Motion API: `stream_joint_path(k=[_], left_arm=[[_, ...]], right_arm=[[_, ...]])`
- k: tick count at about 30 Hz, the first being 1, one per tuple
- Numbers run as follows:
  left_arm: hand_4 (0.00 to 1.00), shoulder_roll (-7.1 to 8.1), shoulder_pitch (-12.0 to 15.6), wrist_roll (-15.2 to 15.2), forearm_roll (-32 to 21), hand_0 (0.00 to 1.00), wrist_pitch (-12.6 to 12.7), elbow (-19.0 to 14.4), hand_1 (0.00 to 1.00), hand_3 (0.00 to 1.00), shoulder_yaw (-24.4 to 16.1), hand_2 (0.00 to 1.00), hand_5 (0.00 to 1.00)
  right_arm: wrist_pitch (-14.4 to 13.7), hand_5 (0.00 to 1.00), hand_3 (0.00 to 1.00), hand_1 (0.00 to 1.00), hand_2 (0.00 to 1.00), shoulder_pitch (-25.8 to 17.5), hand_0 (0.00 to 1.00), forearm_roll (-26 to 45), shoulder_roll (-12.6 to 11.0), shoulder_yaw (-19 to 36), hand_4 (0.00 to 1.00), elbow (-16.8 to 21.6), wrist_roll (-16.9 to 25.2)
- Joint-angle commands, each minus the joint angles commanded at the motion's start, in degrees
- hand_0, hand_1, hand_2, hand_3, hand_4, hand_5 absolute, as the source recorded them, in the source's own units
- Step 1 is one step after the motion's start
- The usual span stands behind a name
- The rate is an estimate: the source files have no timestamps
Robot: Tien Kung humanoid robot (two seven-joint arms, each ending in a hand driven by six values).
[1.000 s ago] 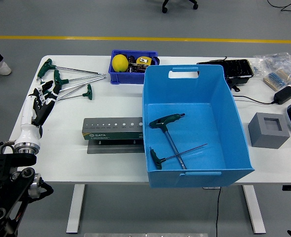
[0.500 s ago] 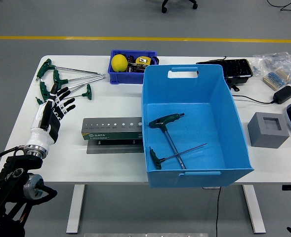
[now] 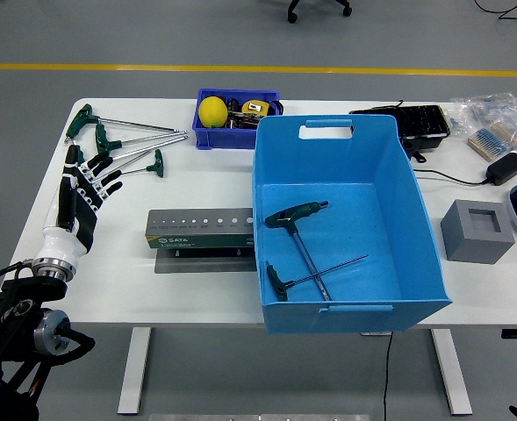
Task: Lift tool from toolbox,place it in box,lift tool from toolbox,place it in box
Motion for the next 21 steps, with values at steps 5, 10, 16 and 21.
stream_joint_path(k=[5, 10, 16, 21], left_arm=[[0.998, -0.04, 0.1, -0.5, 0.4, 0.79, 0.2, 0.0, 0.789, 0.769, -0.1, 0.838, 0.998], [0.996, -0.1, 0.1, -0.5, 0.8, 0.79, 0.3, 0.0, 0.78, 0.767, -0.1, 0.837, 0.998], [0.995, -0.04, 0.0, -0.6, 1.0, 0.788, 0.6, -0.1, 0.774, 0.766, -0.2, 0.831, 0.998], [0.995, 0.02, 0.0, -0.6, 1.0, 0.789, 0.7, -0.2, 0.77, 0.764, -0.2, 0.831, 0.998]], right_arm=[[0.0, 0.819, 0.787, 0.754, 0.766, 0.2, 0.82, 0.0, 0.0, 0.1, 0.998, 0.0, 0.0], [0.0, 0.819, 0.786, 0.753, 0.766, 0.1, 0.817, 0.0, -0.1, 0.2, 0.998, 0.0, -0.1], [0.0, 0.817, 0.787, 0.754, 0.764, 0.0, 0.815, 0.0, 0.0, 0.2, 0.998, 0.0, -0.1], [-0.1, 0.818, 0.786, 0.753, 0.764, 0.0, 0.814, 0.0, 0.0, 0.3, 0.998, 0.0, -0.1]])
